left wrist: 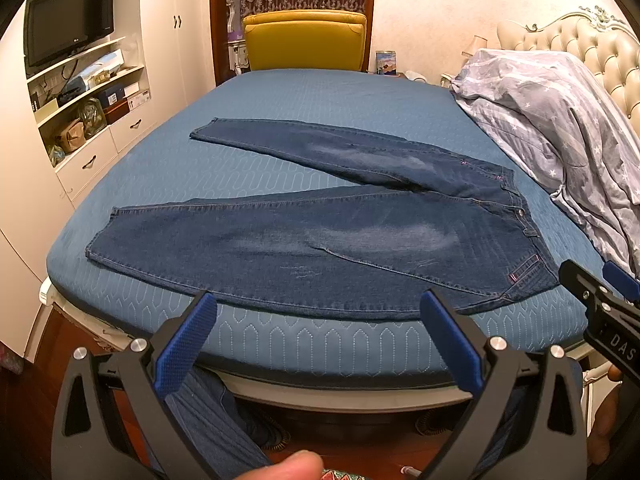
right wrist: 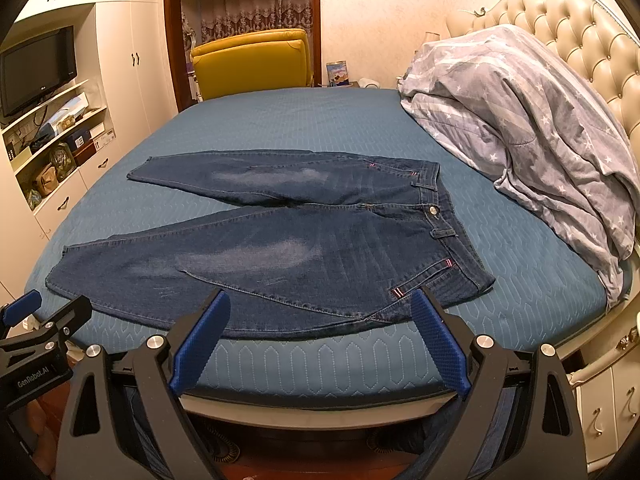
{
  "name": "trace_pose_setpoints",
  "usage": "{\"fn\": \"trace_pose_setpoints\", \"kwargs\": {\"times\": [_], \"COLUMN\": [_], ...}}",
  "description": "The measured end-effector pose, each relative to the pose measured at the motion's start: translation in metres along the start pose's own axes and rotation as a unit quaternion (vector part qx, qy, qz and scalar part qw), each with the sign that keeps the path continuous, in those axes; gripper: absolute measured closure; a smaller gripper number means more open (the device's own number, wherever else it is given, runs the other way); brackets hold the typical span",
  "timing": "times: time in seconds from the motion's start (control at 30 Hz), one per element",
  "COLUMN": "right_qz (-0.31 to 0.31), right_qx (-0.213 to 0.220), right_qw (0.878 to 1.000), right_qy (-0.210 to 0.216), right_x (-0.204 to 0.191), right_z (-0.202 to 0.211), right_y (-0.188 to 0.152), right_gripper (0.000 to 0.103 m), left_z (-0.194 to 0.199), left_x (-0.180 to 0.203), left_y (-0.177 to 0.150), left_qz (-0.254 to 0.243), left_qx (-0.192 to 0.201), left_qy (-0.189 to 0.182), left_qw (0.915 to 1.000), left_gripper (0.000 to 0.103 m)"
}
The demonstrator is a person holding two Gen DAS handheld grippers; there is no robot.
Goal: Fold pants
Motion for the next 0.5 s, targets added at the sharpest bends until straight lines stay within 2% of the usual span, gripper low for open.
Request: {"fn": "trace_pose_setpoints", "kwargs": {"times": [0.27,0.37,0.5], "right_qz": [-0.003,-0.021,-0.068], "right_qx": [-0.002,-0.022,-0.061], "right_qw": [1.0,0.999,0.996], "right_qy": [0.006,0.021,0.026], "right_x": [-0.001,0.003,0.034], "right_z": [-0.002,-0.015,-0.054], "right_y": [-0.004,-0.018,-0.029], "right_gripper": [0.015,0.015,0.015], "left_z": [-0.001,-0.007,-0.018], "left_x": [0.001,-0.001,-0.003], "left_y": [-0.002,-0.005,-0.013], "left_qz": [0.003,0.016,0.042], "left_qx": [-0.002,-0.002,0.009], "left_qy": [-0.001,-0.01,-0.035], "left_qw": [1.0,0.9998,0.9984], "left_gripper": [0.001,0.001,0.001]}}
Point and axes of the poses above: each gripper's, at about its wrist camera, not at the fingertips, and z roughly against the way its jaws point, x to its right, y to its top, the point moved 10 cm from there along -z, roughly the way its jaws point, and after that the axes turned 13 degrees about x, right-handed, at the moved point
